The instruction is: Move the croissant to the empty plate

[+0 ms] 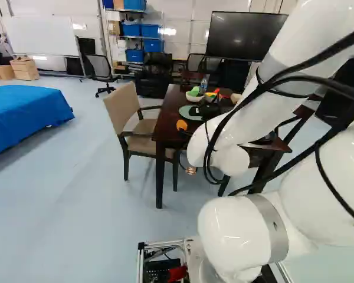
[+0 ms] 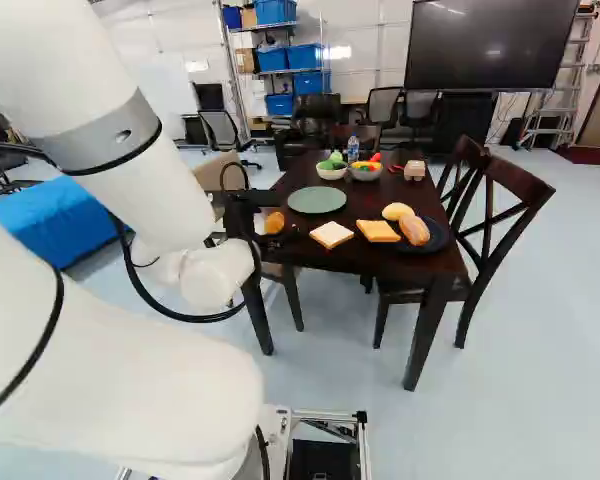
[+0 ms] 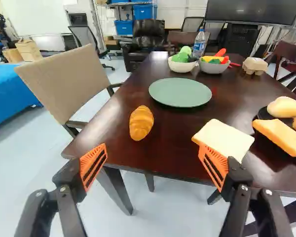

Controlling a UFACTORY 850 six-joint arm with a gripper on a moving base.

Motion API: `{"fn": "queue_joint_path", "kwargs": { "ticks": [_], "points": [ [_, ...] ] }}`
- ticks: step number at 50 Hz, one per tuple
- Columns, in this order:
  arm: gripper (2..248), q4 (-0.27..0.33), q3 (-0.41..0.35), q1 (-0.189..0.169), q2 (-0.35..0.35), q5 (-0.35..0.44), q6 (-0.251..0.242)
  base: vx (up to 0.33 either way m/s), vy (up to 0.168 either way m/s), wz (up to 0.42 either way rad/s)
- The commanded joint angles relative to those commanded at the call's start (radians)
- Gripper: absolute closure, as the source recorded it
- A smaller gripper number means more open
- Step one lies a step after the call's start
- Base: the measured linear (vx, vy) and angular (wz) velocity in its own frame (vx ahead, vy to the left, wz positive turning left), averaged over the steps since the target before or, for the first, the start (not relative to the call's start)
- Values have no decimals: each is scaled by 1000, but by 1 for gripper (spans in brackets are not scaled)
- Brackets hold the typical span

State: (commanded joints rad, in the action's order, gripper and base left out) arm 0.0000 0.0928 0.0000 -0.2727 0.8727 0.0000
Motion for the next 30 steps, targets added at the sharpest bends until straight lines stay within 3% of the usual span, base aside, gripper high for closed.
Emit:
{"fn": "queue_joint_path", "kwargs": {
  "ticks": [14,30],
  "points": [
    [3,0,48,3,41,-3,0,-9,0,0],
    [3,-1,129,23,87,-66,0,0,0,0]
  ]
}}
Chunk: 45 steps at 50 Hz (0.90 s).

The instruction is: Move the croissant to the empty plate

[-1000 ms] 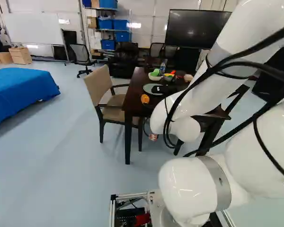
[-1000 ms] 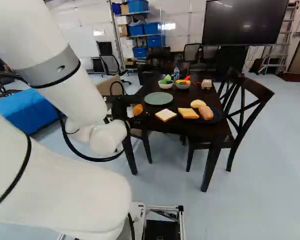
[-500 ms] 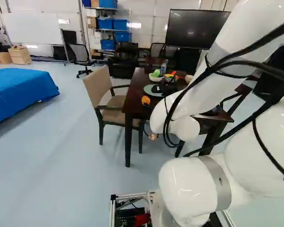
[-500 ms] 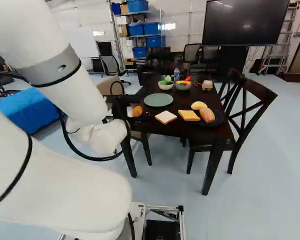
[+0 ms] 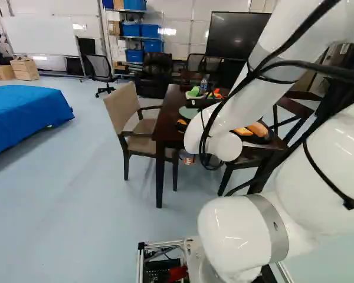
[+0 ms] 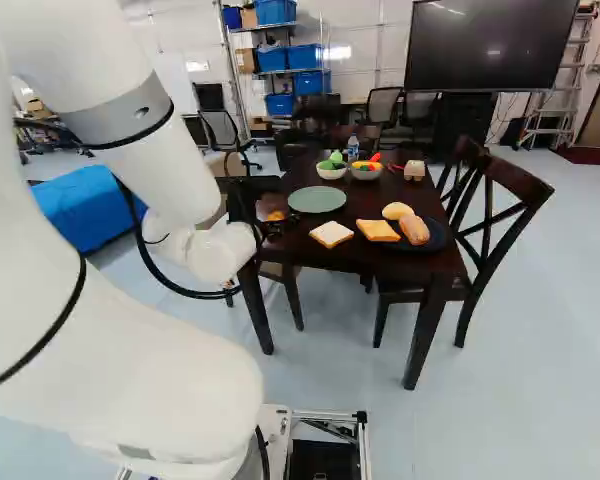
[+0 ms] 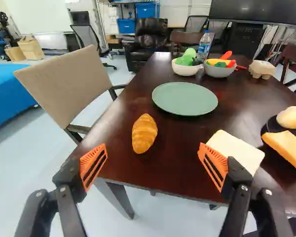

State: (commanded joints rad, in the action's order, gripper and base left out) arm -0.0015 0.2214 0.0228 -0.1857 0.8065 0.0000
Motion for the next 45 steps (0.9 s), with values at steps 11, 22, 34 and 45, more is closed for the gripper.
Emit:
{"fn": "queue_joint_path", "kwargs": {
  "ticks": [11,22,34,45],
  "points": [
    [3,-3,57,18,31,-61,0,0,0,0],
    [3,-15,113,22,61,-94,0,0,0,0],
    [3,-33,175,21,94,-129,0,0,0,0],
    [3,-35,231,22,124,-203,0,0,0,0]
  ]
}}
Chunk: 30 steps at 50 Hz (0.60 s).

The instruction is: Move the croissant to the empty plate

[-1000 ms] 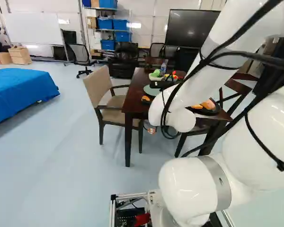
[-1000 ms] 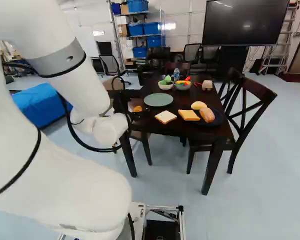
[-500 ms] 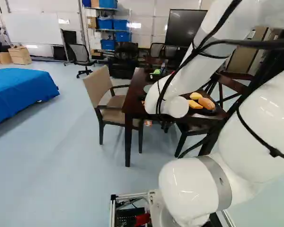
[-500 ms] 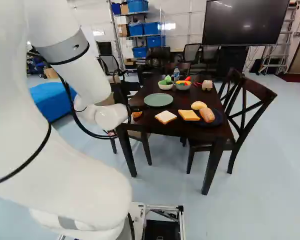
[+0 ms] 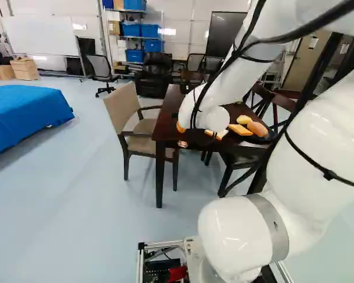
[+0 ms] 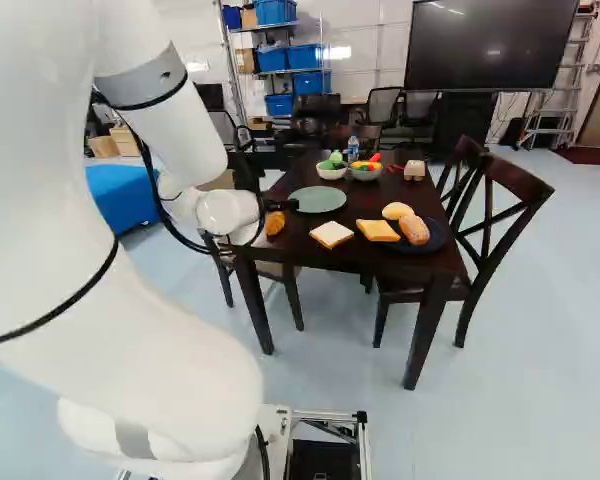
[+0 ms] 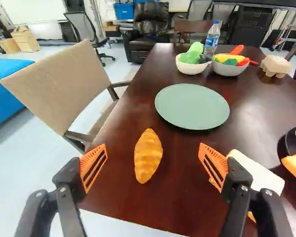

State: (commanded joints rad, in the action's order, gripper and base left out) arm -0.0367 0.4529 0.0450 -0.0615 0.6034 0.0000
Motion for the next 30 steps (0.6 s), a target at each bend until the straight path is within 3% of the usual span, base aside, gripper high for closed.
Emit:
{"fn": "queue_joint_path", "kwargs": {
  "ticks": [30],
  "points": [
    [3,0,152,7,76,-236,0,0,0,0]
  ]
}}
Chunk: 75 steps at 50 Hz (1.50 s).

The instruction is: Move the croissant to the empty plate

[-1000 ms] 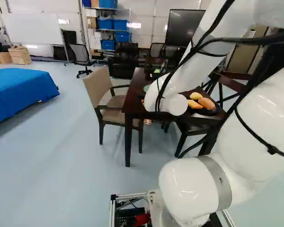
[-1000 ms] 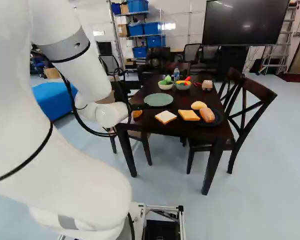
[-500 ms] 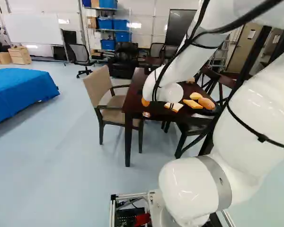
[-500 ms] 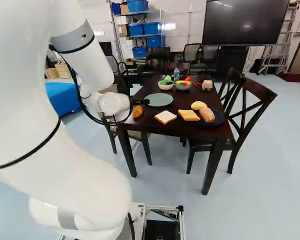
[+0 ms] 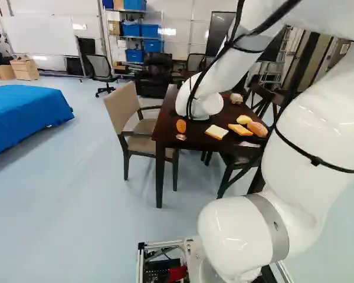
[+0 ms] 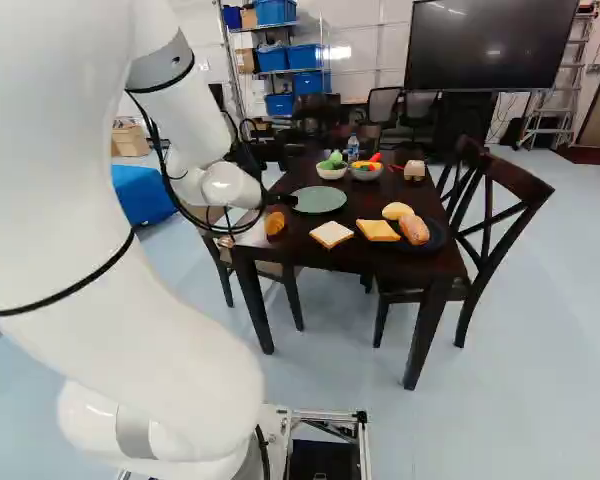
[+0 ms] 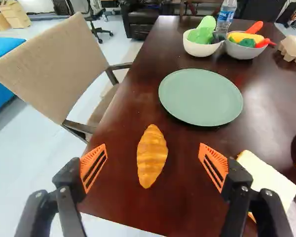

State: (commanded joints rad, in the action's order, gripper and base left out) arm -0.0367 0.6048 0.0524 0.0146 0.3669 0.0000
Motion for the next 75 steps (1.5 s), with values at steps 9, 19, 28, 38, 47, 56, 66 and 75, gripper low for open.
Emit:
{"fn": "queue_joint_path", "kwargs": {
  "ticks": [9,19,28,38,47,56,66,75],
  "points": [
    [3,0,37,-1,14,-79,0,0,0,0],
    [3,0,73,-2,24,-167,0,0,0,0],
    [3,0,110,-3,37,-247,0,0,0,0],
    [3,0,158,2,57,-337,0,0,0,0],
    [3,0,202,8,76,-425,0,0,0,0],
    [3,0,246,16,93,-514,0,0,0,0],
    [3,0,295,27,112,-618,0,0,0,0],
    [3,0,339,37,129,-710,0,0,0,0]
  ]
}}
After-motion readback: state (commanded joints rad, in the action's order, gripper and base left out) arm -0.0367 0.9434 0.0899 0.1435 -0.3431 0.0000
